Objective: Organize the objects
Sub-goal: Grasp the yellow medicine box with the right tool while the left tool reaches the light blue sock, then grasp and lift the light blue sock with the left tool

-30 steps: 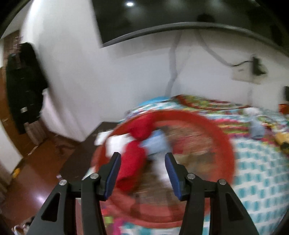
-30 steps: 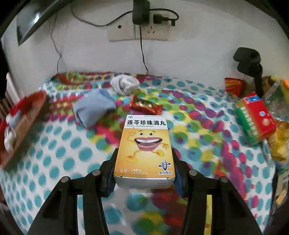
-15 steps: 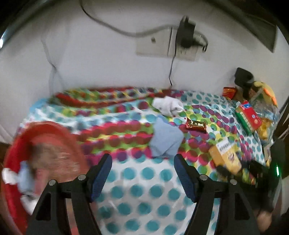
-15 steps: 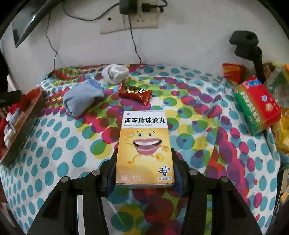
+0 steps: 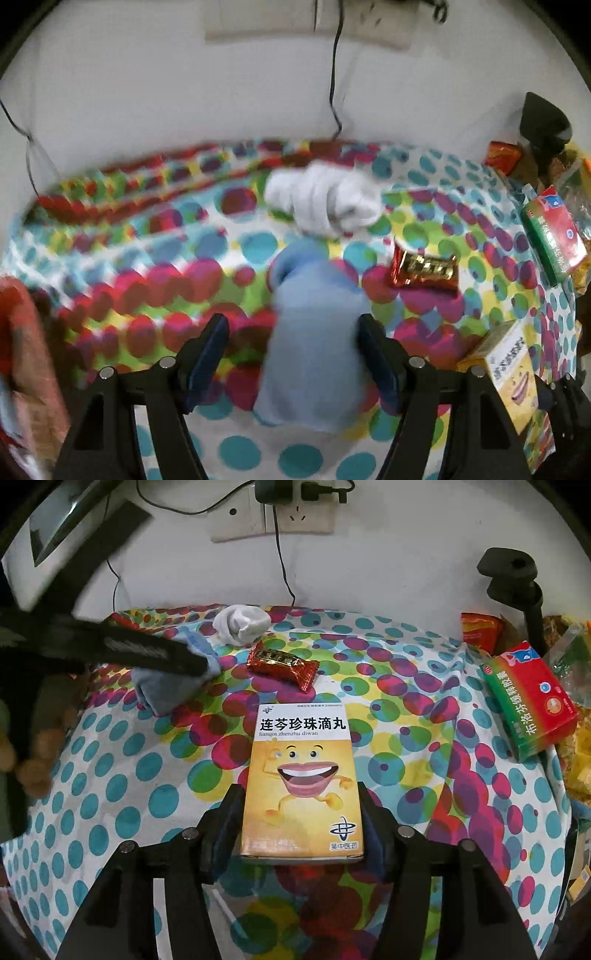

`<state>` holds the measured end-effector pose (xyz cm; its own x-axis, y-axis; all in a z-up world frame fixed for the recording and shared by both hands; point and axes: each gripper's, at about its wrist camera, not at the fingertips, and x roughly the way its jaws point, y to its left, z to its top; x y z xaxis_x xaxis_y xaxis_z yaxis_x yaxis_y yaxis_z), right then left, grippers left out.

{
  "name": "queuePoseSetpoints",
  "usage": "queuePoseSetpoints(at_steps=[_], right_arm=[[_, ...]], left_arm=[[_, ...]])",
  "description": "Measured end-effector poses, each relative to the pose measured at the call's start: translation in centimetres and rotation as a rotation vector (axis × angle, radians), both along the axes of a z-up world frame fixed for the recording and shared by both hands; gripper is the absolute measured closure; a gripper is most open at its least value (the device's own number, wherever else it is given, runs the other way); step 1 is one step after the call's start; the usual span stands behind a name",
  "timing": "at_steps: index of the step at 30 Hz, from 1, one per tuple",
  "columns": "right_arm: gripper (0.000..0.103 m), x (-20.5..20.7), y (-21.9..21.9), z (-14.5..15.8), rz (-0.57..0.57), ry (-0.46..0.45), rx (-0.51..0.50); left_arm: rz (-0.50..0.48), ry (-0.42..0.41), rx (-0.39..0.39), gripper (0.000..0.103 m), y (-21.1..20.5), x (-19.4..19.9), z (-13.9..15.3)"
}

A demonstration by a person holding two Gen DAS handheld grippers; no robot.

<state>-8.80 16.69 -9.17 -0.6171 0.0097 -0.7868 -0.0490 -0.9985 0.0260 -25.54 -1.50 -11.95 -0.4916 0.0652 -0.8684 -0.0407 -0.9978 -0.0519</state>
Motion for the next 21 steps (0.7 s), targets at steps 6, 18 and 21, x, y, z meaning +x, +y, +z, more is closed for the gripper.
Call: queuePoseSetpoints(at_steps=[6, 18, 21], right_arm=[[0.045, -0.1, -0.1, 0.0, -0.007, 0.0, -0.001], [0.045, -0.1, -0.1, -0.1, -0.017, 0.0, -0.001], [0.045, -0.1, -0.2, -0.1, -0.02, 0.0, -0.001]], left_arm=[[-0.034, 0.071, -0.025, 0.03, 0.6, 1.0, -0.5], [-0.087, 0.06, -0.028, 0.075, 1.1, 3.0, 0.8], [-0.085, 0.06, -0.058, 0.075, 1.1, 3.7, 1.0]])
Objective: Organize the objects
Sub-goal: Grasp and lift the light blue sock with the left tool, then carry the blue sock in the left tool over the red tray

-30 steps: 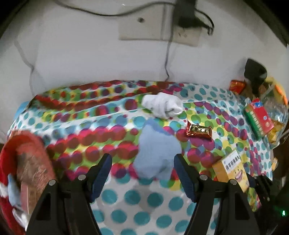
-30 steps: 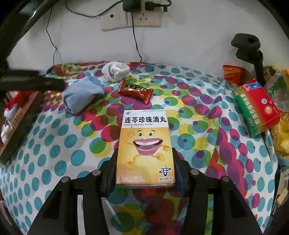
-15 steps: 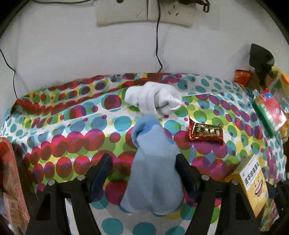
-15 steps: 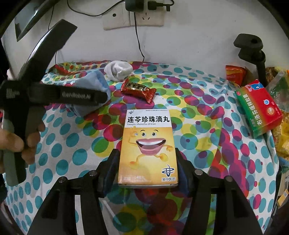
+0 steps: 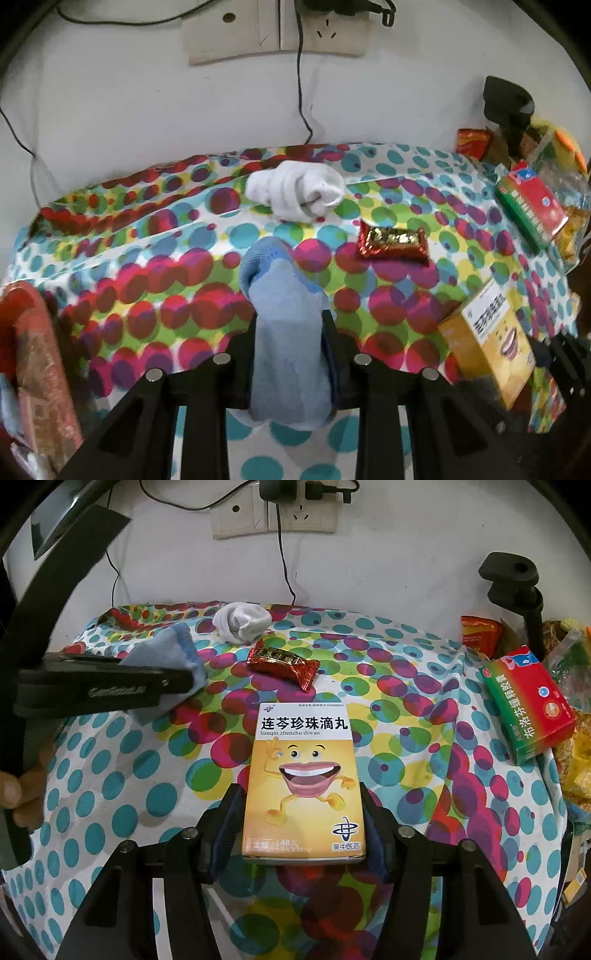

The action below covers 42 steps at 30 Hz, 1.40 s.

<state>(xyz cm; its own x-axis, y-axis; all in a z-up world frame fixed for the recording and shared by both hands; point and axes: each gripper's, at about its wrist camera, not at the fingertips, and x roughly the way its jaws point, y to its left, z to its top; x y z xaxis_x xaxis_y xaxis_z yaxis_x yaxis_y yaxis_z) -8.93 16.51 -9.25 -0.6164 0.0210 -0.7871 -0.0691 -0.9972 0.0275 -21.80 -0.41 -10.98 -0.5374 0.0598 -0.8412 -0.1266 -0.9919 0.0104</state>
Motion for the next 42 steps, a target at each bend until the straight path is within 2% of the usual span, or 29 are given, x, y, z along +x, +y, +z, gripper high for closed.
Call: queuePoseSetpoints(at_steps=[5, 13, 24, 42], right_arm=[[0.045, 0.0, -0.1, 0.0, -0.005, 0.0, 0.001], [0.045, -0.1, -0.2, 0.0, -0.014, -0.001, 0.002], [0.045, -0.2, -0.4, 0.0, -0.023, -0.001, 0.004], [0.045, -0.3, -0.6, 0.0, -0.038, -0.002, 0.007]], left_arm=[[-0.011, 0.004, 0.015, 0.075, -0.1, 1.3, 0.6], [-0.029, 0.021, -0.033, 0.075, -0.1, 2.9, 1.8], [-0.016, 0.04, -0.045, 0.075, -1.6, 4.5, 3.5], [0.065, 0.075, -0.057, 0.075, -7.1, 6.2, 6.9]])
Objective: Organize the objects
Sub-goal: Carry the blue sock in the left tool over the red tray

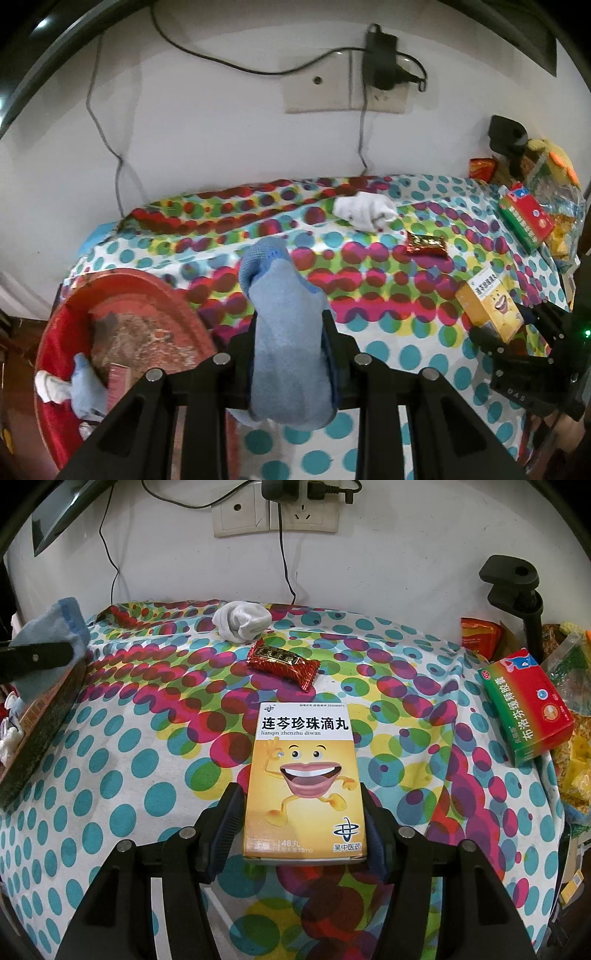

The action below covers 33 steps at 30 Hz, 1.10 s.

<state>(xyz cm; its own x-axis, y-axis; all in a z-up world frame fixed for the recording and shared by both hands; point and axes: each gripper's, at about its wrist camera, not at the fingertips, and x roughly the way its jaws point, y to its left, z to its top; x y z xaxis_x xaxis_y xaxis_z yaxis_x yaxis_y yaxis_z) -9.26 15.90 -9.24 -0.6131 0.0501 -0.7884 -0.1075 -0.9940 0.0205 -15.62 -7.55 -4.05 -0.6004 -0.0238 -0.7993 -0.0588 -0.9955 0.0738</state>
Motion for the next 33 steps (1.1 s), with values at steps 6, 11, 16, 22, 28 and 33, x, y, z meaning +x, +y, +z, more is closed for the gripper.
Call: queuePoseSetpoints(at_steps=[6, 11, 16, 22, 28, 33], right_arm=[[0.045, -0.1, -0.1, 0.0, -0.006, 0.0, 0.001], [0.045, -0.1, -0.2, 0.0, -0.015, 0.0, 0.002], [0.045, -0.2, -0.3, 0.0, -0.02, 0.0, 0.003], [0.045, -0.2, -0.4, 0.0, -0.027, -0.001, 0.004], [0.045, -0.3, -0.5, -0.1, -0.031, -0.001, 0.006], [0.045, -0.3, -0.5, 0.0, -0.035, -0.001, 0.005]], left_arm=[[0.055, 0.0, -0.008, 0.075, -3.6, 0.3, 1.1], [0.129, -0.002, -0.013, 0.074, -7.4, 0.6, 1.1], [0.205, -0.026, -0.003, 0.075, -11.1, 0.7, 0.6], [0.261, -0.06, -0.032, 0.074, -14.7, 0.5, -0.1], [0.283, -0.102, -0.059, 0.072, -17.0, 0.1, -1.4], [0.307, -0.127, -0.055, 0.072, -18.6, -0.4, -2.3]])
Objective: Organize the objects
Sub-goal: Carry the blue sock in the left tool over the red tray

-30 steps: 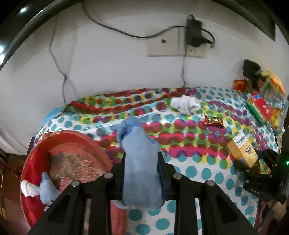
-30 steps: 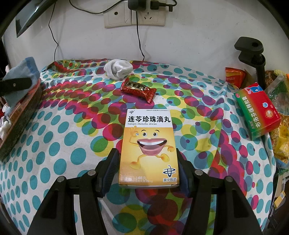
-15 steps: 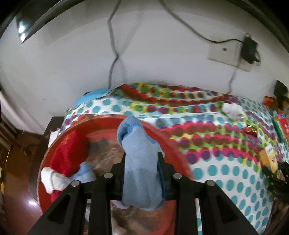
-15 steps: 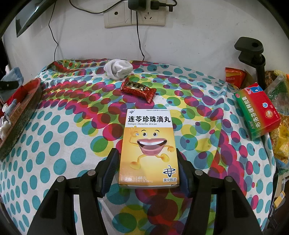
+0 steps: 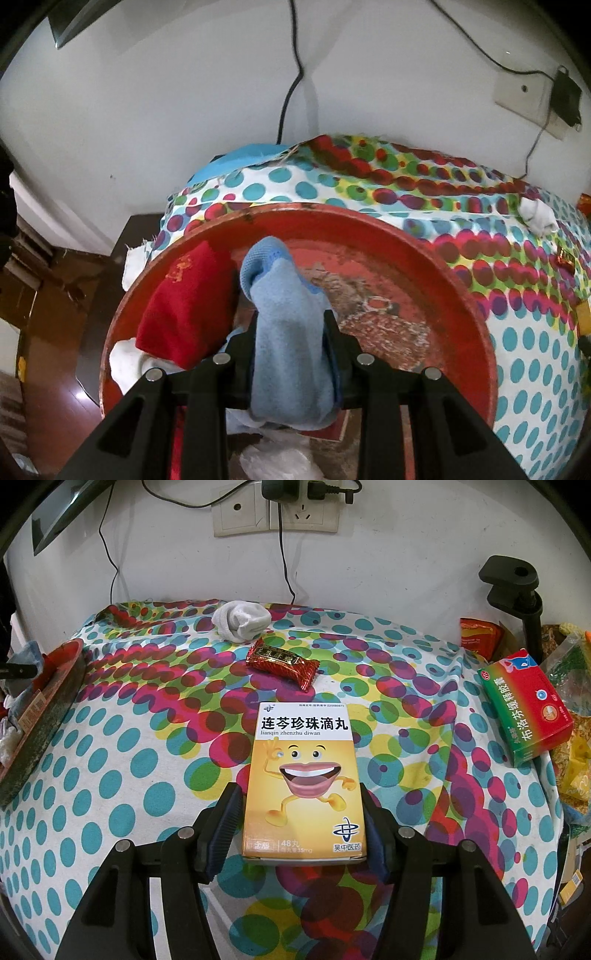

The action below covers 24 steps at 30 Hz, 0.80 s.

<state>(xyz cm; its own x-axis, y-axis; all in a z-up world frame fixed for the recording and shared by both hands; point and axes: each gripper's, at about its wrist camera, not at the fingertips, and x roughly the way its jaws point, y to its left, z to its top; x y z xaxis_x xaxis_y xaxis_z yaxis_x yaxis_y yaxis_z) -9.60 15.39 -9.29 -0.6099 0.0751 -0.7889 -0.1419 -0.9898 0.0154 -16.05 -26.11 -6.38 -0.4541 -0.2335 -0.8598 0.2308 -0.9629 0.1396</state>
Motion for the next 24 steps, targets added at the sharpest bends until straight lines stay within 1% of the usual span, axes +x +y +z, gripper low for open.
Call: queuePoseSetpoints(at_steps=[2, 11, 13, 19, 21, 23, 24], right_arm=[[0.045, 0.0, 0.0, 0.0, -0.001, 0.0, 0.0], [0.045, 0.0, -0.1, 0.0, -0.012, 0.0, 0.002], [0.045, -0.1, -0.1, 0.0, -0.014, -0.001, 0.002], [0.044, -0.1, -0.1, 0.0, -0.02, -0.001, 0.003], [0.044, -0.1, -0.1, 0.0, -0.022, -0.001, 0.003], [0.043, -0.1, -0.2, 0.0, -0.023, -0.001, 0.004], [0.043, -0.1, -0.2, 0.0, -0.023, -0.001, 0.003]], left_arm=[[0.002, -0.005, 0.005, 0.072, -0.5, -0.2, -0.3], [-0.011, -0.037, -0.023, 0.072, -1.4, -1.1, -1.7], [-0.009, -0.034, -0.013, 0.072, -1.5, -1.2, -1.9], [-0.027, -0.031, -0.044, 0.07, -1.2, -1.4, -2.5], [-0.025, -0.035, -0.065, 0.068, -1.1, -1.5, -2.6], [-0.02, -0.032, -0.077, 0.059, -1.2, -1.5, -2.6], [-0.015, -0.031, -0.079, 0.057, -1.3, -1.5, -2.6]])
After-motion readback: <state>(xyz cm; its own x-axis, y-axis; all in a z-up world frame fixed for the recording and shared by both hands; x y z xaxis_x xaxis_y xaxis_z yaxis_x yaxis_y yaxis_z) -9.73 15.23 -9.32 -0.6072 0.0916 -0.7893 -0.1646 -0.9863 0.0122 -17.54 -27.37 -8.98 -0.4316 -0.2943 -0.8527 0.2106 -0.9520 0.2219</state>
